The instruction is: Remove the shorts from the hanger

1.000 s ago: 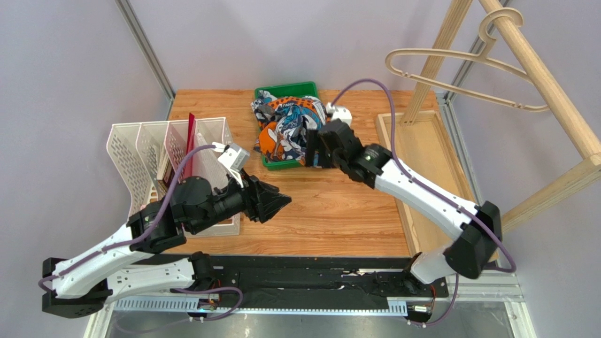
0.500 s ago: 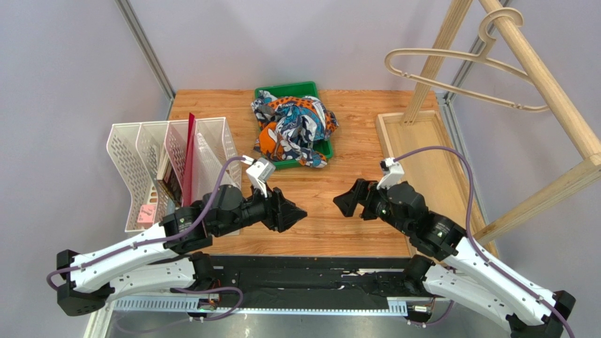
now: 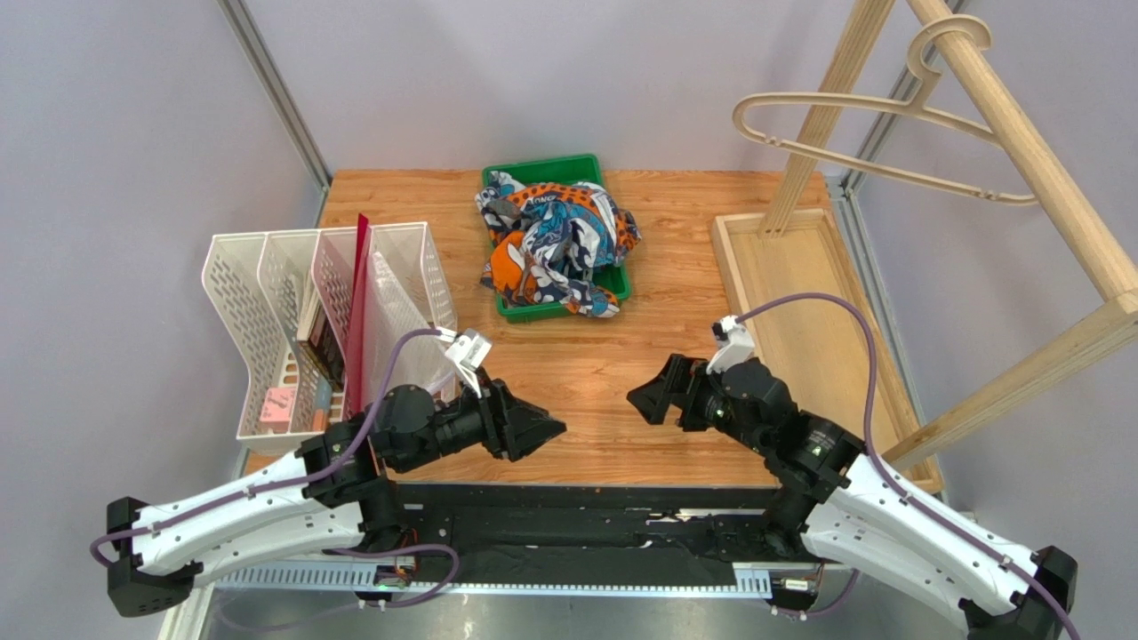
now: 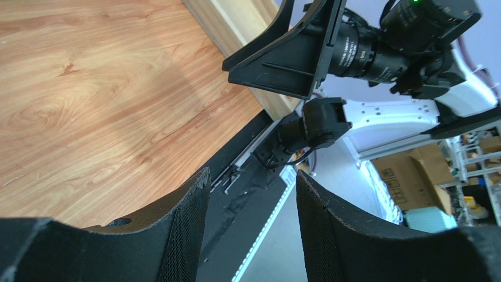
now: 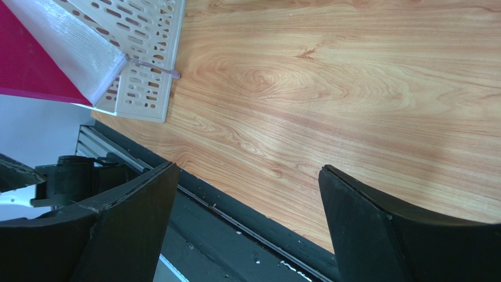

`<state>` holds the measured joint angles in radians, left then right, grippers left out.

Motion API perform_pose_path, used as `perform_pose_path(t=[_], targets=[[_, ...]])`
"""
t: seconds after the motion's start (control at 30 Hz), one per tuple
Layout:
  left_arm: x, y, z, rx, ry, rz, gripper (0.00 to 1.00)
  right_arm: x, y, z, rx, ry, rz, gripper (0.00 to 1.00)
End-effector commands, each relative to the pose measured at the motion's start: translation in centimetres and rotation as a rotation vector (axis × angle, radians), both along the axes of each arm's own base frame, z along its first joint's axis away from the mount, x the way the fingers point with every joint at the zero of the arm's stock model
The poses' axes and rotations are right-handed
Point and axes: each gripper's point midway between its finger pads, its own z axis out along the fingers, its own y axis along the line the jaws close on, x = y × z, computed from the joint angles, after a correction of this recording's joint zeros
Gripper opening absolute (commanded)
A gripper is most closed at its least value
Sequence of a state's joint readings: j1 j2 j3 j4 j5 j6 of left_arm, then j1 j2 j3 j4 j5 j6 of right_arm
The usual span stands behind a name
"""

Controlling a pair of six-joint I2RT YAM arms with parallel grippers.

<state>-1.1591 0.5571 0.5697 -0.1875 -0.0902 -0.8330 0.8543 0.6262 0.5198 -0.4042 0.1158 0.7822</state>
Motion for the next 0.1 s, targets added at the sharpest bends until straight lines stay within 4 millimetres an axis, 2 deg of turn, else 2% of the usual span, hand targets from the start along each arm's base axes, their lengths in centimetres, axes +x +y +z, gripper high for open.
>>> perform_pose_path(t=[0.0,0.07], targets=[[-0.35,0.17,2.09,-0.120,-0.007,-0.003,0.61,0.08,0.64,2.58,0.096,-0.058,0.009,0.96],[-0.41,0.29,1.80,-0.123,0.000,-0.001,0.61,-0.02,0.48,2.87,0.107,-0.068,0.008,0.96]])
